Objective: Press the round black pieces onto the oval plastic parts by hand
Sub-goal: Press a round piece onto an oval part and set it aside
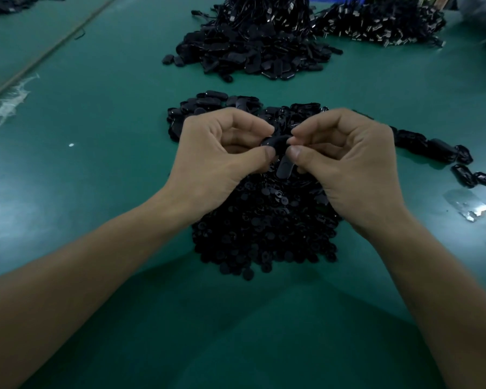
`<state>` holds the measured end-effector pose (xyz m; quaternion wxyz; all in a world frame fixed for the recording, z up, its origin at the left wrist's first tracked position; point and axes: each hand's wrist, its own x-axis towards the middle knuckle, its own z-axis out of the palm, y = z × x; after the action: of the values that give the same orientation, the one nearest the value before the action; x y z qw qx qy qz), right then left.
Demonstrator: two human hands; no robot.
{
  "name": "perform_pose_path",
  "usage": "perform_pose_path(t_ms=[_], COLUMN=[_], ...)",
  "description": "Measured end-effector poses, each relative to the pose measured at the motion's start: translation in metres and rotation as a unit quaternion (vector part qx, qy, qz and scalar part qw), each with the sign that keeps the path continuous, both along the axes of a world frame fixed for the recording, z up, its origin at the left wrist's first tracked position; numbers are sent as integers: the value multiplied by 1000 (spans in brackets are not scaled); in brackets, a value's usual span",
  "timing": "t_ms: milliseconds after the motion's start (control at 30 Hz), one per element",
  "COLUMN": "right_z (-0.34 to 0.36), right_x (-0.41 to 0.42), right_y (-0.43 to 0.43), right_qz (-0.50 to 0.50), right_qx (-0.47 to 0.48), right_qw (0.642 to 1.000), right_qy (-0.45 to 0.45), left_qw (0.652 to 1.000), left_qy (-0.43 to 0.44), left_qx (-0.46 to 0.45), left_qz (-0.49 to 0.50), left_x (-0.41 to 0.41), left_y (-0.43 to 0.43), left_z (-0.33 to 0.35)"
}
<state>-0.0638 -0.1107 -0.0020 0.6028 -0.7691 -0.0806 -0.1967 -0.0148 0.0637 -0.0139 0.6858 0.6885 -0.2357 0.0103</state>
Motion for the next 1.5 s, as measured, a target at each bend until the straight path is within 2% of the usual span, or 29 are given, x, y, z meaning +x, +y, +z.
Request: perform_pose_path(t_ms=[567, 900, 1200, 1367, 1500], right_z=[-5, -7, -11, -10, -10], right_x=[-1, -2, -4, -7, -5], right_y=[14, 18, 24, 27, 21], right_qz=[-58, -92, -93, -91, -86], right_qx=[-111, -88, -76, -105, -128], right_qw=[992, 991, 993, 990, 987], right_qy=[-34, -29, -19, -32, -38], left_qw=[994, 982, 986, 990, 993], left_qy=[-82, -140, -126, -102, -80], left_qx=[73, 115, 101, 88, 80], left_qz=[26, 45, 39, 53, 27], left_x=[-2, -2, 1, 5, 7], left_y=[-2, -1, 1, 2, 2], left_z=[-5, -7, -9, -10, -10])
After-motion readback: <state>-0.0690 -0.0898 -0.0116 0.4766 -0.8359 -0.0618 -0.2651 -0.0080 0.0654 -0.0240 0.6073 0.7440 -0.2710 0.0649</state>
